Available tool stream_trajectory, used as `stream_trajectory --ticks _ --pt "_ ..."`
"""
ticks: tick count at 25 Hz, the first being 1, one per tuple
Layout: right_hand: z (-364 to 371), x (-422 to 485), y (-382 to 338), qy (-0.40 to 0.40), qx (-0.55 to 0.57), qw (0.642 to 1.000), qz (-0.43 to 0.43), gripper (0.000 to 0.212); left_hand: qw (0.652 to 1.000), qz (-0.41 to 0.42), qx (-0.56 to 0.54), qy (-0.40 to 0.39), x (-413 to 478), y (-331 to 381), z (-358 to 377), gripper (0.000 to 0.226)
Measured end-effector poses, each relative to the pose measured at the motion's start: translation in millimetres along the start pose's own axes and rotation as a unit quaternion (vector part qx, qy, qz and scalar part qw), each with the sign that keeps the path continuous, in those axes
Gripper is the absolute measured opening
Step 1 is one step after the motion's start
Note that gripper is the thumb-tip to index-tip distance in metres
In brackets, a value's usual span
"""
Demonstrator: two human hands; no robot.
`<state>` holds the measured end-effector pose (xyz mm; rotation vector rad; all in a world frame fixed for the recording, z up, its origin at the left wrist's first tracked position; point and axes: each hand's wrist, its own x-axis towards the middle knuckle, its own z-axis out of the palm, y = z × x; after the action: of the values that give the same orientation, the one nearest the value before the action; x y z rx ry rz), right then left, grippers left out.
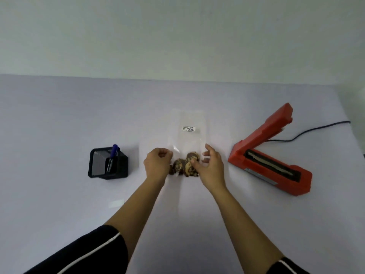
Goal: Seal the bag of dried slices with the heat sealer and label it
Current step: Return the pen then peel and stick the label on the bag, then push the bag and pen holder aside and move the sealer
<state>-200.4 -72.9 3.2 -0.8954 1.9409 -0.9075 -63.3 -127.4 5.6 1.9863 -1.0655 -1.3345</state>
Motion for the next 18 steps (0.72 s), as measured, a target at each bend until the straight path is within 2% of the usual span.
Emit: stream_trajectory --ticks 6,12,18 --pt "10 98 -44 0.024 0.009 1.000 -0.013 0.067 0.999 -0.023 -0.030 -0.023 85 71 20 0.007" --pt "25 156 -48 -0.001 -0.007 1.000 0.018 0.067 0.998 -0.059 -0.006 -0.023 137 87 39 0.018" --pt "34 185 -41 -0.013 -0.034 0.999 0.035 0.068 0.996 -0.053 0.065 -0.016 161 90 50 0.021"
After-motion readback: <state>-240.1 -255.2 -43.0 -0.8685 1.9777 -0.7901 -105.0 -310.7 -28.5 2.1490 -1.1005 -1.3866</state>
